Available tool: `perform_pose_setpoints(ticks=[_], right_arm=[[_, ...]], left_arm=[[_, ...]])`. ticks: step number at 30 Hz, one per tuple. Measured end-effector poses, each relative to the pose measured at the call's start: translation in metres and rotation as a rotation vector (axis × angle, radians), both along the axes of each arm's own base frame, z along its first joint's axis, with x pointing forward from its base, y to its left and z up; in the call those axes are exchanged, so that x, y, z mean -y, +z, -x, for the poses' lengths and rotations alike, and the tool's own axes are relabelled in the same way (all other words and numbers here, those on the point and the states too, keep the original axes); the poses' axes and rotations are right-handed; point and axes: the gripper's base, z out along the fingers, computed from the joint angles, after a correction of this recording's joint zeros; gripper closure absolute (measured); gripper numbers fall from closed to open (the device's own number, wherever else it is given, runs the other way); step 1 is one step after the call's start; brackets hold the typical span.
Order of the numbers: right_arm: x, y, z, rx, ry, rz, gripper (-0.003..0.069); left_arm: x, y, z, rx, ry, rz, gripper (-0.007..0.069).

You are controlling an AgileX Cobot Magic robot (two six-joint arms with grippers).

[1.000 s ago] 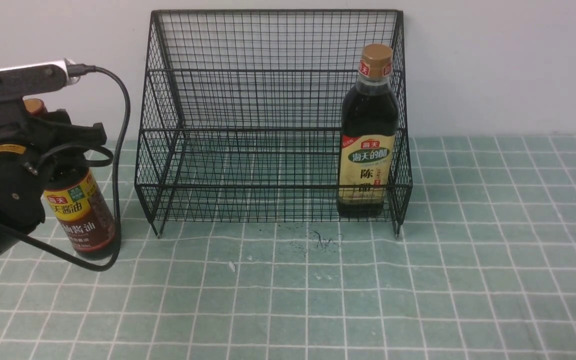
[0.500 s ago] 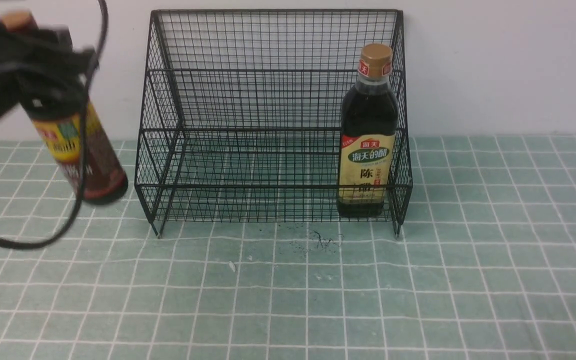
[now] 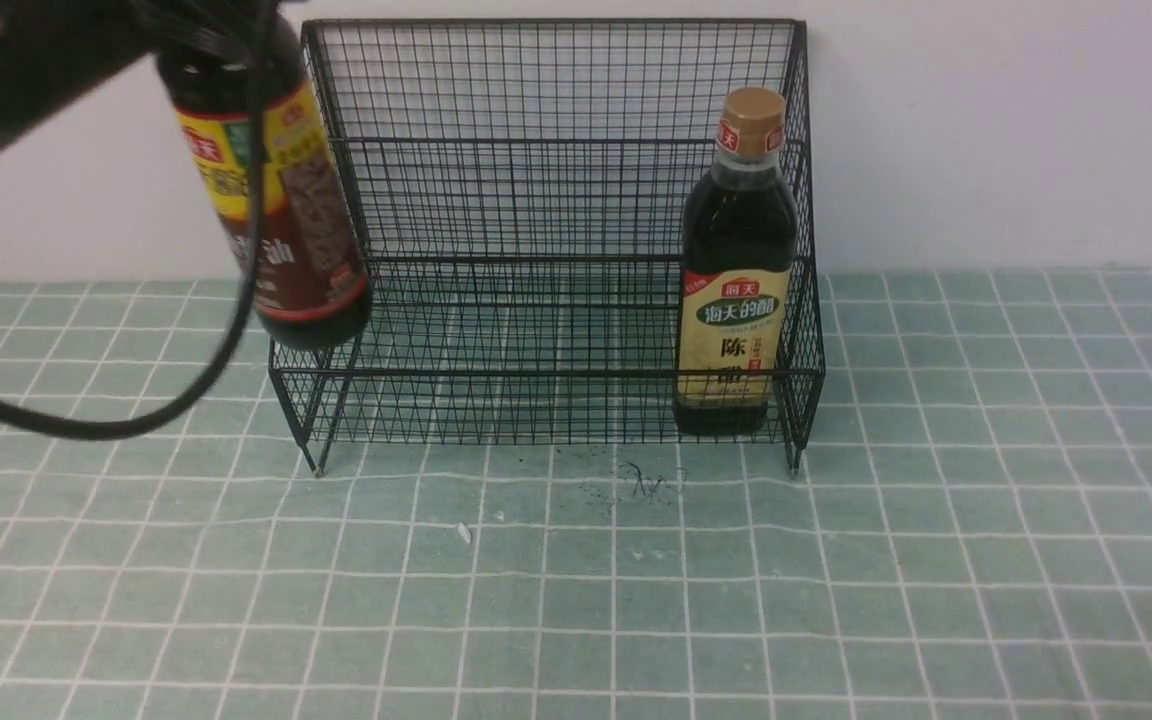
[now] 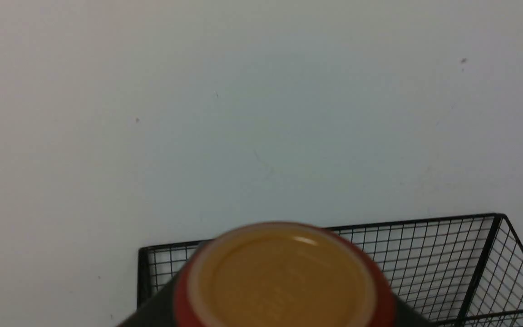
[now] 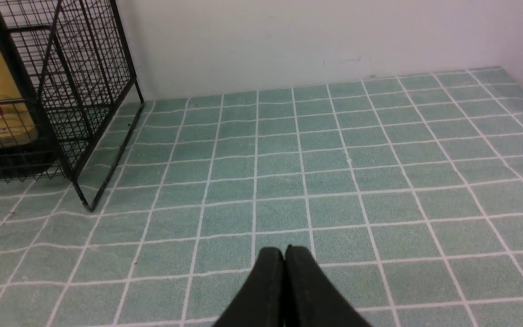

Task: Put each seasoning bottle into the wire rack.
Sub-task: Use the left arm to put the condiment bottle back on the shelf

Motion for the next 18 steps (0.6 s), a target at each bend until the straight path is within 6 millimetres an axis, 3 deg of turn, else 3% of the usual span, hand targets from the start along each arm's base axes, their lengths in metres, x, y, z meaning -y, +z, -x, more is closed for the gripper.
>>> perform_pose_setpoints(ticks=[9, 18], right_arm=[[0.000, 0.000, 0.000, 0.000, 0.000, 0.000, 0.0672], [0.000, 0.000, 0.000, 0.000, 0.000, 0.000, 0.0672]], left_arm=[[0.009, -0.041, -0.036, -0.049, 0.050, -0.026, 0.0365], [0.011, -0.059, -0.053, -0.067, 0.085, -0.001, 0.0365]])
